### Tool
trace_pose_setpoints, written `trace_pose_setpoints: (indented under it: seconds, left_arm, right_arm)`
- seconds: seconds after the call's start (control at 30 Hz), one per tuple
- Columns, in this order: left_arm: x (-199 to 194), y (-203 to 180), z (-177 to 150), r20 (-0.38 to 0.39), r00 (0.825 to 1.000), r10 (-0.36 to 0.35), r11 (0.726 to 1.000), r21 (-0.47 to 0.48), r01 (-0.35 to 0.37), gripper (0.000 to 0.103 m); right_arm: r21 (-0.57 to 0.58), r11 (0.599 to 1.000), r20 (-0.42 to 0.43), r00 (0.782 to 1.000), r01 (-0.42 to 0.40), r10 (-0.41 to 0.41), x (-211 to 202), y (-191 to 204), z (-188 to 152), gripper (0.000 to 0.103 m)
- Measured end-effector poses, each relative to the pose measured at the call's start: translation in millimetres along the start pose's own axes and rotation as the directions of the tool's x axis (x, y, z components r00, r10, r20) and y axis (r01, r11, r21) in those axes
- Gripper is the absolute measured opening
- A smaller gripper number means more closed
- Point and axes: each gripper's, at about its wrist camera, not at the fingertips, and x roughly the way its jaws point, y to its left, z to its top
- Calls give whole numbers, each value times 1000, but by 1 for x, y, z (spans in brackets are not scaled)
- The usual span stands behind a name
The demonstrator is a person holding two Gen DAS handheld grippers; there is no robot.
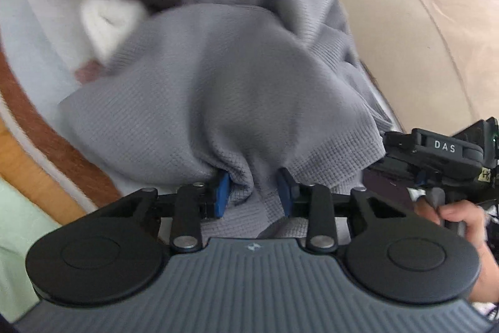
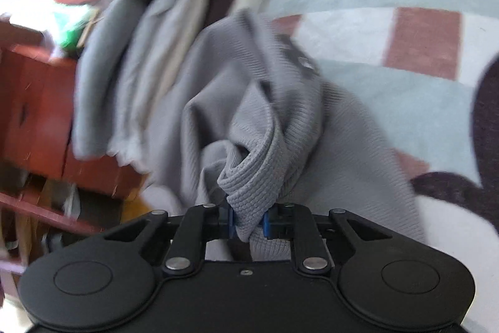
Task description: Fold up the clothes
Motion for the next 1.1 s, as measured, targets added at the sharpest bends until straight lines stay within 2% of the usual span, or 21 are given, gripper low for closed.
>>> trace_pose_setpoints:
  seconds: [0.07,0.2,0.3,0.37,0.5,0.53,0.6,0.67,0.77,0.83,0.9,0.93,1.0,1.03,1.07,1.1]
  left_arm:
    - [2,-13,-7,-2,999,-47,999,0,47,32]
    - [6,-42,-21,9,995,-96,995,21,96,30]
    - [3,-85,-29,20,994,-104,982,160,100,30]
    - [1,-116,-32,22,990,-138,967,217,130,30]
    - [0,-156,-34,20,975,-222,956,199,213,30]
    - [-5,-167,-35,41,971,-235,949,224,220,30]
    - [-17,-191,-42,99,959,-265,928,297,226,30]
    - [-34,-217,-44,125,951,-282,906,360,221,30]
    - [-54,-237,-41,131,963,-237,903,396,168,30]
    - [-58,-252,-37,122,977,-174,909,401,112,30]
    - [-67,-264,-30,114,988,-106,908,415,49,30]
    - [-64,-261,-27,110,991,-72,903,429,18,34]
    - [-52,-250,-24,104,995,-5,888,458,-43,34]
    - [-39,-238,-23,104,994,25,876,477,-72,34]
    - [-29,-229,-23,106,992,66,866,489,-110,34]
    - [-23,-224,-24,109,987,118,856,493,-157,40]
  right_arm:
    - [-30,999,-8,999,-40,40,-5,12,-4,20]
    - [-13,988,12,988,-152,152,-30,20,-6,19]
    - [-26,980,46,979,-198,199,-56,27,-8,19]
    - [-62,971,80,969,-230,235,-78,37,-11,19]
    - [-200,959,177,956,-198,234,-126,61,-20,17]
    - [-190,956,201,944,-224,261,-138,63,-21,4]
    - [-181,947,265,914,-267,308,-166,70,-27,3]
    - [-192,962,342,906,-193,250,-194,80,-35,3]
    - [-96,987,438,885,-132,161,-228,76,-46,3]
    - [-15,996,480,873,-90,87,-245,65,-52,5]
    - [37,999,490,872,-35,13,-256,52,-64,7]
    - [59,998,491,871,-20,-11,-261,45,-72,7]
    - [94,996,491,870,-10,-37,-268,32,-85,9]
    - [103,995,489,870,4,-54,-269,26,-91,14]
    - [113,993,487,869,33,-84,-268,19,-96,25]
    - [125,990,484,866,72,-124,-265,13,-101,35]
